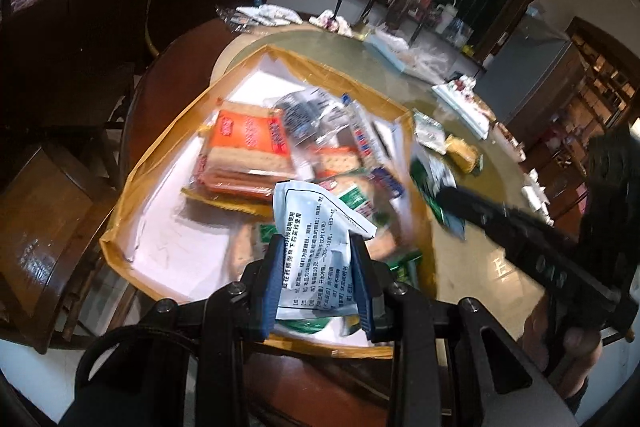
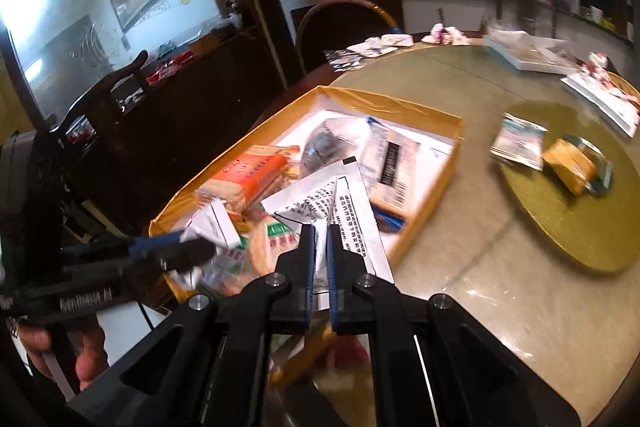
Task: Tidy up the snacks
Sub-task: 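Drop the white packet into the tray with left tool while right tool drops its packet there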
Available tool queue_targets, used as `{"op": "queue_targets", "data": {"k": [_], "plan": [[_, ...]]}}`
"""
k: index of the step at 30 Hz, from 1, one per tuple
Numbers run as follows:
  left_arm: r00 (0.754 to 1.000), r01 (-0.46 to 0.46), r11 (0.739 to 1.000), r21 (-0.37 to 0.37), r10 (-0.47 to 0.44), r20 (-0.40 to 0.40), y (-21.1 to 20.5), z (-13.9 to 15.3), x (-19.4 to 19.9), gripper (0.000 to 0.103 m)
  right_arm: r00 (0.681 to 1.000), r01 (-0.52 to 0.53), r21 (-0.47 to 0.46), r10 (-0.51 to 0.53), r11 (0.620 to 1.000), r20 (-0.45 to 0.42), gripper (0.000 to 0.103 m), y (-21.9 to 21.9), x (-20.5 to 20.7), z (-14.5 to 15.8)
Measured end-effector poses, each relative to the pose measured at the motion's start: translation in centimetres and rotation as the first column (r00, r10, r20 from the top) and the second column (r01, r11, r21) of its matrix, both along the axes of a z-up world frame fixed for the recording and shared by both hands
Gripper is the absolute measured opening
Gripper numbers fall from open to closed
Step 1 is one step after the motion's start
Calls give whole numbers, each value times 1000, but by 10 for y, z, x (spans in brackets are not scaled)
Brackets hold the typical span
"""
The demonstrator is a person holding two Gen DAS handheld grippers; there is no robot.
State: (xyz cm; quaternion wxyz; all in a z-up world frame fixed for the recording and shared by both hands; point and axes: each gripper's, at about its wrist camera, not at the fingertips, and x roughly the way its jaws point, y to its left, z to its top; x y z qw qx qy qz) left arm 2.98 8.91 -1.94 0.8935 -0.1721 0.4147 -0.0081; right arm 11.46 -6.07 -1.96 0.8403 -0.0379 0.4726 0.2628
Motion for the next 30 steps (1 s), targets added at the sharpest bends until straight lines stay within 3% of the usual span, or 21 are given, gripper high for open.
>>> {"op": "queue_targets", "data": {"k": [10, 14, 17, 19, 20, 21, 23, 30], "plan": [[998, -25, 1000, -9, 24, -54, 18, -16, 7, 32, 998, -55, -68, 53, 996, -30, 7, 48, 32, -25], [998, -20, 1000, -21, 18, -62, 18, -18, 7, 34, 995, -71, -71, 66, 995, -69, 12, 56, 39, -38], [998, -14, 1000, -25, 12, -58, 15, -17, 5, 45, 995, -53, -38, 50, 998, -88, 17, 51, 40, -40], [1000, -10, 1000, -24, 10, -27, 14, -12, 1, 59, 995, -52, -11, 51, 999, -85, 19, 46, 37, -34], [1000, -18, 1000, -24, 18, -11, 13, -9, -1, 62, 996, -45, 10, 45, 999, -73, 27, 40, 34, -27], [1000, -30, 999, -22, 30, 4, 12, -6, -3, 66, 997, -37, 24, 38, 999, -64, 42, 36, 31, -23], [999, -45, 999, -11, 45, 24, 10, 0, -7, 66, 999, -11, 54, 13, 998, -37, 60, 21, 23, -9], [994, 23, 999, 24, -25, 104, -31, 21, -13, 68, 992, 128, 121, -129, 984, -3, 68, -65, 6, 26]]}}
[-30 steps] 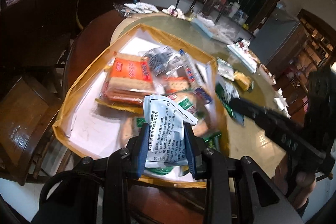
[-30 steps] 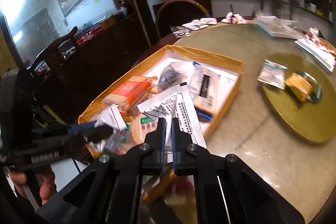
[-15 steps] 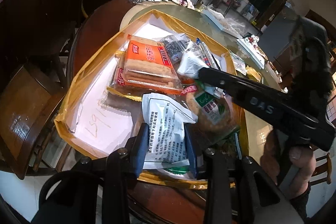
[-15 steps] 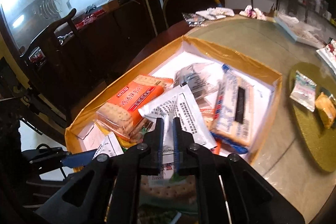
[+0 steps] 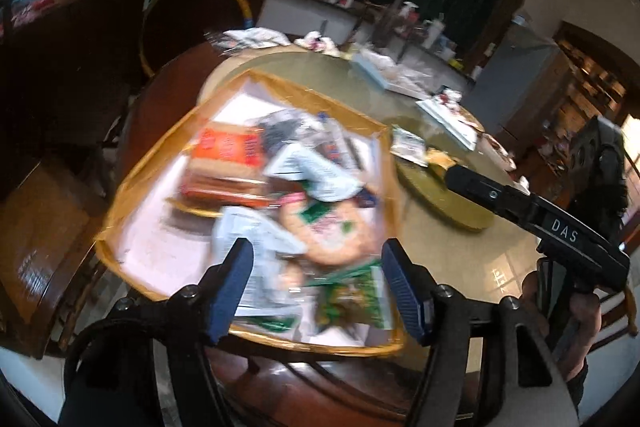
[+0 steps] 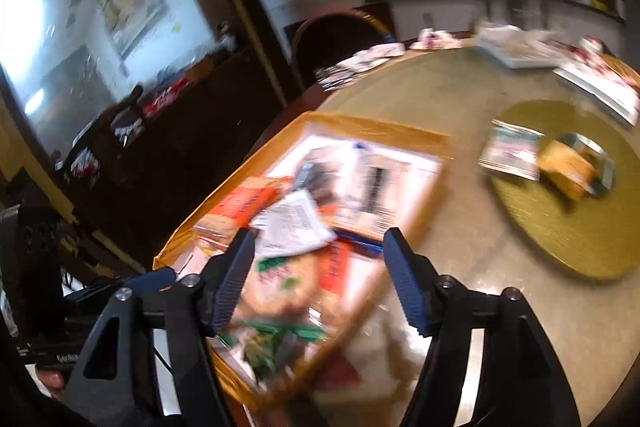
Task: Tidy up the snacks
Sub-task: 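Drop the white packet into the tray with left tool while right tool drops its packet there, then grasp the Dole packet with left tool while right tool grasps the yellow sandwich-cracker pack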
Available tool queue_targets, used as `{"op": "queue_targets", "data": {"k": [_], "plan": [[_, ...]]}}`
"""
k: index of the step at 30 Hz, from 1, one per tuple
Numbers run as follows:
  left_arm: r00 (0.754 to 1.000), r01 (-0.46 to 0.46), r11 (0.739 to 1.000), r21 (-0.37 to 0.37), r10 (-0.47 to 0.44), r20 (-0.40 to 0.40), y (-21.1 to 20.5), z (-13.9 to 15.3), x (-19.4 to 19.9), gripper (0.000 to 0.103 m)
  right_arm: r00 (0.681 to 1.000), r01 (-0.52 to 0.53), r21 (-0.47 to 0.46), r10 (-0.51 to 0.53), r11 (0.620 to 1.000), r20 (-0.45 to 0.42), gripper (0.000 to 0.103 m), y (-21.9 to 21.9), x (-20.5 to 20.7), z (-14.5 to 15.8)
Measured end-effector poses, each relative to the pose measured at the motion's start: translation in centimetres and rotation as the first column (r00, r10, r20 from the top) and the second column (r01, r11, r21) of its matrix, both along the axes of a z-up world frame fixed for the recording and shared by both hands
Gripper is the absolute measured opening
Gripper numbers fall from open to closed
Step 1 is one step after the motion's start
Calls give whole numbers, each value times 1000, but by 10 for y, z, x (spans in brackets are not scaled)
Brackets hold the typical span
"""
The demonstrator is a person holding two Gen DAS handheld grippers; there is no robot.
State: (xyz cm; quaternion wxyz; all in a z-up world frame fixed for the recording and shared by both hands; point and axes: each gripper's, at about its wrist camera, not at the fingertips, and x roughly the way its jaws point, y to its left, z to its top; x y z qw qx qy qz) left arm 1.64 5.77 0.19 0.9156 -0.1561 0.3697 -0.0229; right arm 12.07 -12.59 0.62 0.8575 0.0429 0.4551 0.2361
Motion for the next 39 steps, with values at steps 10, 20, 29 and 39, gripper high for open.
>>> {"op": "queue_targets", "data": {"k": [10, 20, 29, 39], "plan": [[979, 205, 978, -30, -205, 10, -87, 11, 36, 75, 985, 171, -12, -171, 985, -9, 72, -121, 9, 15], [965, 246, 968, -51, -249, -77, -123, -5, 95, 76, 986, 127, -105, -137, 986, -94, 75, -154, 78, -10], [974, 204, 978, -46, -208, -89, -121, -8, 110, 76, 971, 140, -166, -168, 976, -169, 75, -155, 177, -51], [978, 178, 984, -27, -180, -102, -116, -6, 119, 76, 979, 53, -245, -99, 968, -179, 75, -142, 196, -85]]}}
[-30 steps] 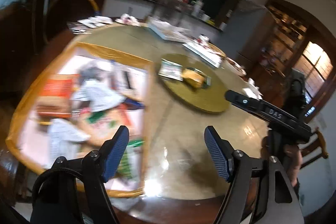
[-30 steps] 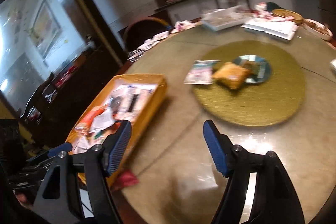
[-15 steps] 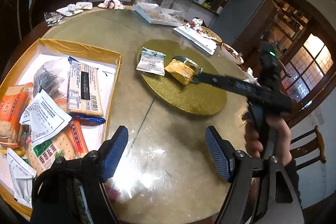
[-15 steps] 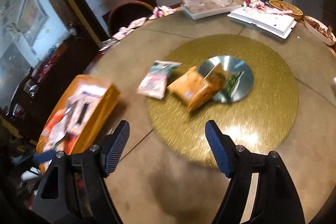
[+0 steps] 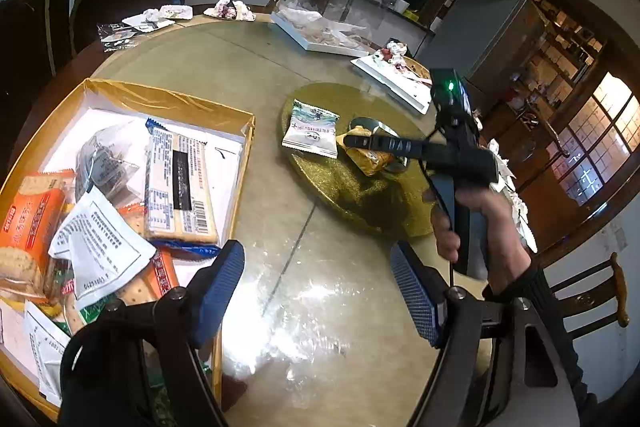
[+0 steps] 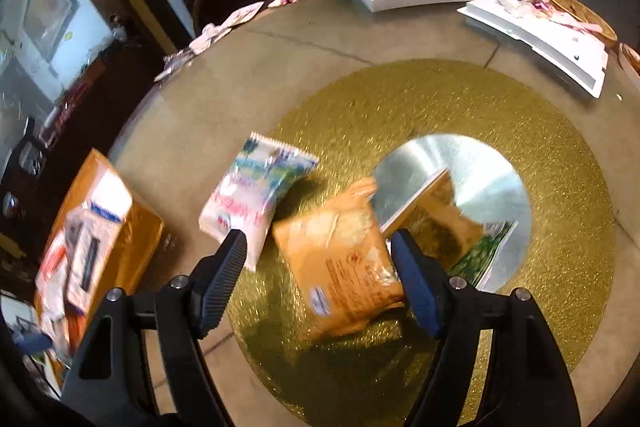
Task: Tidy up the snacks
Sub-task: 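Grasp the Dole packet with left tool while right tool grasps the yellow sandwich-cracker pack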
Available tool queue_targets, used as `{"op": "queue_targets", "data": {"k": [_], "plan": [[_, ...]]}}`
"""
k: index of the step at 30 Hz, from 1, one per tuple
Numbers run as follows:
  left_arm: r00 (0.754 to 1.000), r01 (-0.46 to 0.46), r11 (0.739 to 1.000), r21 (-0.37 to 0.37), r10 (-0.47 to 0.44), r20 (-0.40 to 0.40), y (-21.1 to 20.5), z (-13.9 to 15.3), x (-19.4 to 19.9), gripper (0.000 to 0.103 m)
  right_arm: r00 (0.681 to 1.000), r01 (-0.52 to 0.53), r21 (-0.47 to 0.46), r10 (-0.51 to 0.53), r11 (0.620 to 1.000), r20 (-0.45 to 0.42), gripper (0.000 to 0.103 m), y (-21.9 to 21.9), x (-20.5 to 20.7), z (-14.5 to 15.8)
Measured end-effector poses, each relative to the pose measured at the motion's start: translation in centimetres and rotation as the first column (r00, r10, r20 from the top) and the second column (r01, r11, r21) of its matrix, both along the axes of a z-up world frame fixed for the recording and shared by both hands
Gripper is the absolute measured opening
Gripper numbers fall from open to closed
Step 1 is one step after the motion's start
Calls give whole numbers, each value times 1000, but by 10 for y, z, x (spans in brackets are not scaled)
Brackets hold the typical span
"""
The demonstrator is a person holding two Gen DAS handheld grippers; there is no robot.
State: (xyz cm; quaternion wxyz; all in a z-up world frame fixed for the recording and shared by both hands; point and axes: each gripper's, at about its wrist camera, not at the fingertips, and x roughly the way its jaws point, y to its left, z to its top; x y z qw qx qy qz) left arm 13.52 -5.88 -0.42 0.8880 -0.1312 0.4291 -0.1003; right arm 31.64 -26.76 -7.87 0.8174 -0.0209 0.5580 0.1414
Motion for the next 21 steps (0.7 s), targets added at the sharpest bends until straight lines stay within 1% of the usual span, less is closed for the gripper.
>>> {"op": "queue_targets", "data": {"k": [1, 2, 3, 4, 5, 7, 9, 12, 14, 17, 21], "plan": [[1000, 3, 1000, 4, -3, -2, -1, 0, 2, 76, 1000, 0, -25, 0, 1000, 1, 73, 2, -3, -3], [1000, 9, 1000, 9, -9, -5, -4, 1, 4, 76, 1000, 3, -51, -3, 999, -4, 63, 3, -6, -5], [1000, 17, 1000, 15, -17, -3, -7, 2, 6, 76, 1000, 0, -64, 0, 998, 4, 58, 4, -9, -6], [1000, 23, 999, 23, -23, 0, -10, 3, 7, 76, 1000, -2, -74, 2, 997, 4, 56, 4, -11, -5], [1000, 31, 999, 36, -31, 0, -14, 3, 9, 76, 1000, 5, -74, -5, 997, 1, 51, 2, -14, -5], [999, 43, 998, 45, -42, -13, -17, 2, 15, 76, 999, 28, -46, -29, 999, -21, 50, -5, -22, -2], [998, 50, 998, 49, -48, -42, -19, -4, 25, 76, 998, 48, -43, -49, 998, -25, 49, -10, -37, 1], [997, 48, 997, 62, -44, -64, -22, -14, 35, 76, 994, 103, -32, -104, 994, -23, 49, -24, -74, 9], [996, 41, 996, 76, -35, -79, -25, -20, 42, 76, 990, 140, -42, -141, 989, -23, 49, -33, -102, 16], [995, 51, 994, 94, -42, -87, -35, -24, 54, 76, 976, 214, -19, -215, 977, -29, 49, -51, -147, 27], [995, 43, 993, 110, -33, -95, -44, -27, 83, 76, 952, 305, 9, -305, 952, -11, 49, -74, -194, 37]]}}
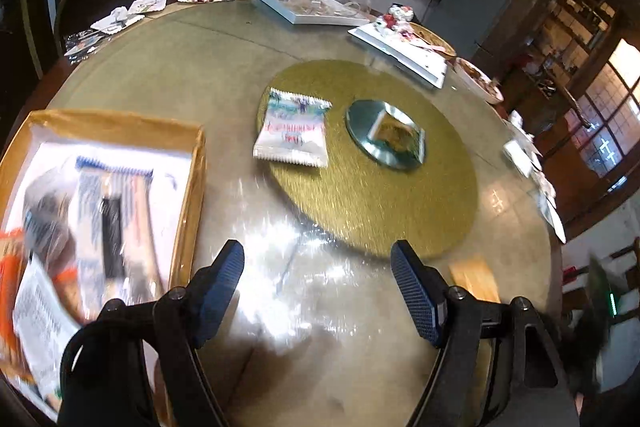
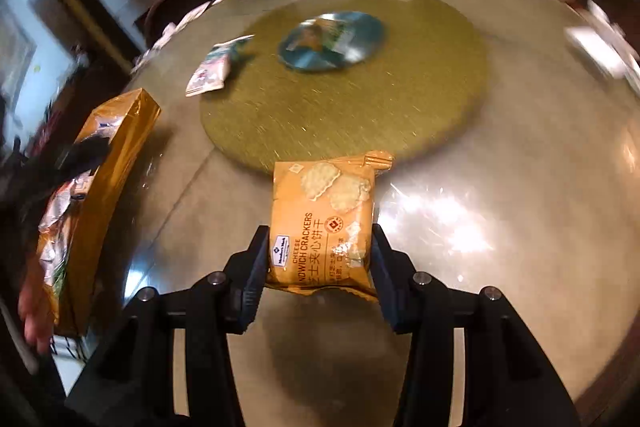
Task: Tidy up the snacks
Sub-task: 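Grasp the Dole packet with left tool while right tool grasps the yellow sandwich-cracker pack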
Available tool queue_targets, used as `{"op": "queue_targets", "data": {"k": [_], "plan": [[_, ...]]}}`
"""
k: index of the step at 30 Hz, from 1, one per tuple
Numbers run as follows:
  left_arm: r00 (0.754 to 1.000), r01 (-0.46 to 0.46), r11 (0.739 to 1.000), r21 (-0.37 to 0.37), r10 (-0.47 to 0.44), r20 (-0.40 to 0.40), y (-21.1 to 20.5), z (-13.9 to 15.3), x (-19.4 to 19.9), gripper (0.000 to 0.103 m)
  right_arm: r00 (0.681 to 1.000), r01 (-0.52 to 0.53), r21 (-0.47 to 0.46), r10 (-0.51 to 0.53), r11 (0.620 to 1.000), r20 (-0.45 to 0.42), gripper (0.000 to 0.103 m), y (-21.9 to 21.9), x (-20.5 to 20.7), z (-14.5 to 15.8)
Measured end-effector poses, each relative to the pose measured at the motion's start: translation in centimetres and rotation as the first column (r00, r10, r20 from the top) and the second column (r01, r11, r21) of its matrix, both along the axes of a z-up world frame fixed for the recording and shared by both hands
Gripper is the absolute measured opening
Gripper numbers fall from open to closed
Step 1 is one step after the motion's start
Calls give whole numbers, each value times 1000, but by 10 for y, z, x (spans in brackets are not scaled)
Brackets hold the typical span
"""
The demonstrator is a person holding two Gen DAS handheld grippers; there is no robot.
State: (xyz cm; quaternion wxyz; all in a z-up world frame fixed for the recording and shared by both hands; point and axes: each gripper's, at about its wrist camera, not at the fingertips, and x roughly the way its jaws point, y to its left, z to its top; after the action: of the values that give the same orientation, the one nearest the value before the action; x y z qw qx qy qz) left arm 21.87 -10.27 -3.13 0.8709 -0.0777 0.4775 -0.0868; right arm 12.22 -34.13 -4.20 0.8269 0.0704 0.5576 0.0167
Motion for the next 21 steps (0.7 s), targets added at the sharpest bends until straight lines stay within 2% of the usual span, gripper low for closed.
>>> {"op": "queue_targets", "data": {"k": [4, 6, 8, 11, 15, 18, 21], "plan": [[1000, -11, 1000, 12, 11, -18, -3, -9, 35, 76, 1000, 3, 3, -3, 1000, 24, 51, 0, -22, 3], [999, -22, 1000, 16, 22, -33, -3, -16, 56, 76, 999, -15, 24, 14, 1000, 35, 66, 2, -23, 3], [997, -46, 999, -13, 45, -68, 1, -23, 78, 76, 999, -26, 26, 25, 999, 42, 74, 5, -20, 2], [995, -68, 998, -10, 67, -74, 1, -28, 98, 76, 998, -29, -2, 29, 1000, 56, 74, 9, -18, 0], [994, -78, 995, 58, 82, -68, -7, -35, 120, 76, 998, -30, -4, 30, 1000, 61, 77, 11, -14, -1], [995, -75, 994, 78, 80, -62, -12, -39, 132, 76, 997, -33, 6, 33, 999, 64, 77, 10, -13, -2], [990, -82, 993, 88, 92, -108, -14, -50, 139, 73, 997, -35, 18, 33, 999, 67, 77, 8, -12, -1]]}}
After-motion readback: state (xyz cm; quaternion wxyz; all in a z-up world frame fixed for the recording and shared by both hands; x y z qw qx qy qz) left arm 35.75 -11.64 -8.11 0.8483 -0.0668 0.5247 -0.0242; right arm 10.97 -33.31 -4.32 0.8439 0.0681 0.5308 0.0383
